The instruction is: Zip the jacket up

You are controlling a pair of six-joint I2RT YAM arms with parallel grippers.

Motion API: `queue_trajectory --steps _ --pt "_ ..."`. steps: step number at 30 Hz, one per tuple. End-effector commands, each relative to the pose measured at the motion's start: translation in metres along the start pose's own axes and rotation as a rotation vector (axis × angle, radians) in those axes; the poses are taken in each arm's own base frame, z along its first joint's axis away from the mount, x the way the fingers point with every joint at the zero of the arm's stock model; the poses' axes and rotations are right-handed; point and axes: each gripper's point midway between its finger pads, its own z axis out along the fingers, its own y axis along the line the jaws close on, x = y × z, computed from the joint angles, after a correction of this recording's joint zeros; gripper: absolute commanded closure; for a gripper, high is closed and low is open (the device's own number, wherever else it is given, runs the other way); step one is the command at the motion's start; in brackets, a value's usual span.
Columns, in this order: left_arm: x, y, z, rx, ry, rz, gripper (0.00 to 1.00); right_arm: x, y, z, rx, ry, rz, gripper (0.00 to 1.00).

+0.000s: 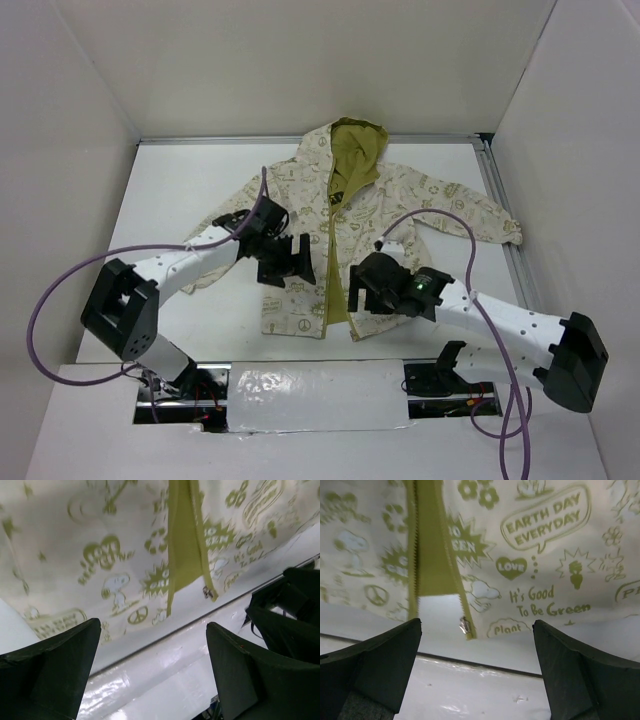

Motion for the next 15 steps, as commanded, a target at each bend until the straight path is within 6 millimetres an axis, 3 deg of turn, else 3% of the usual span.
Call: queue_trajectory --steps 1,7,12,15 --pt "0.028 -0.007 -0.014 -0.018 0.0 -0.028 0.01 0.039 -0.004 0.01 -0.023 0.137 -0.052 0.01" --pt "0.077 -0.003 -0.022 -0.002 0.047 -0.044 0.01 0.072 -0.008 0.018 0.055 0.214 -0.101 0.09" --pt "0.096 0.006 -0.02 -0.039 0.073 -0.076 0.01 0.085 -0.004 0.022 0.096 0.228 -0.143 0.09" --pt "0.1 0.009 -0.021 -0.062 0.069 -0.088 0.01 0.08 -0.011 0.027 0.155 0.181 -0.086 0.09"
